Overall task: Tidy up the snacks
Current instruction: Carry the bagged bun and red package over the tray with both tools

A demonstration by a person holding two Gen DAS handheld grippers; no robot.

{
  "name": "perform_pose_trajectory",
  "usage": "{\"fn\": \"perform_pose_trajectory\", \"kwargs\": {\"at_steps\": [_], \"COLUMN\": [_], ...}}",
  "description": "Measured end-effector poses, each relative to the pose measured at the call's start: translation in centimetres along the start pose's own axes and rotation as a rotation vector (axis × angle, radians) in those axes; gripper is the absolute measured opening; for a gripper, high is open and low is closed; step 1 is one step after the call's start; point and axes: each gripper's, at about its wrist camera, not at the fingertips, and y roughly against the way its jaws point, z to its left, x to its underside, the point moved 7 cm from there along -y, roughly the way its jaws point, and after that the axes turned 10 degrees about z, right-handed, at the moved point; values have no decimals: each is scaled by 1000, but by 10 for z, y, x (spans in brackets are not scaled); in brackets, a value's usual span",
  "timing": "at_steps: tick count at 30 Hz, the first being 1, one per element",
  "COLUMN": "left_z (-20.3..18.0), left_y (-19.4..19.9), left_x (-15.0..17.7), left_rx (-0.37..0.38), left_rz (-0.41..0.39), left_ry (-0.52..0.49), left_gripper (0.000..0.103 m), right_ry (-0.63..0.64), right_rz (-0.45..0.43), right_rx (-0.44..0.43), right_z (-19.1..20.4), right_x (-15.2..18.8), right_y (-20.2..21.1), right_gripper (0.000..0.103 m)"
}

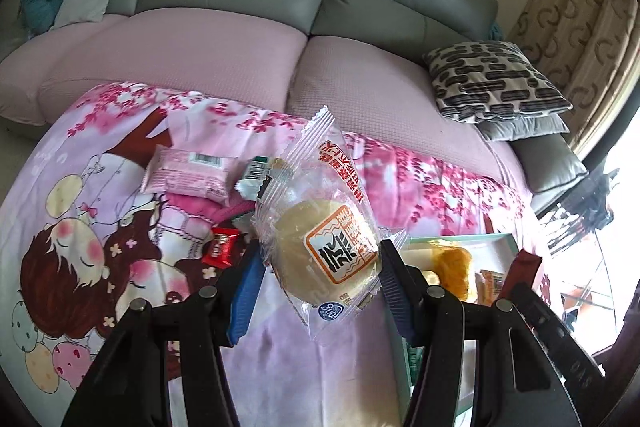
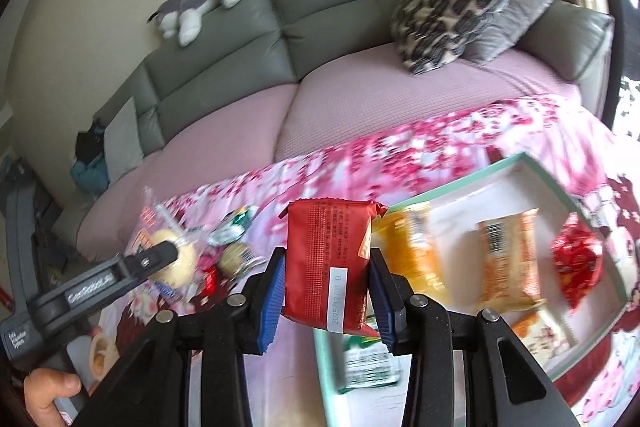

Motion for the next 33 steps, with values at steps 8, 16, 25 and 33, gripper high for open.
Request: {"fn": "perform_pose_trajectory", "kwargs": {"at_steps": [8,16,25,33], "left_z": [-34,-83,-118,-128], "left_y": [-1,-17,-53,-75], "left_x": [4,17,39,50], "left_rx": [15,39,3,-8], "left_rz": [-1,32,111,163], "left_ry": [-78,-192,-289,-327], "left_gripper": [58,59,59,59], "right_ry": [-141,-221,-215,-211], "right_rz": [-76,-73,8,67], "right_rx": [75,150,141,129], "right_z": [-64,-113,-120,-118], "right_x": [-15,-14,-5,2], "right_y": [31,39,13,-11], "right_gripper": [42,42,42,42]}}
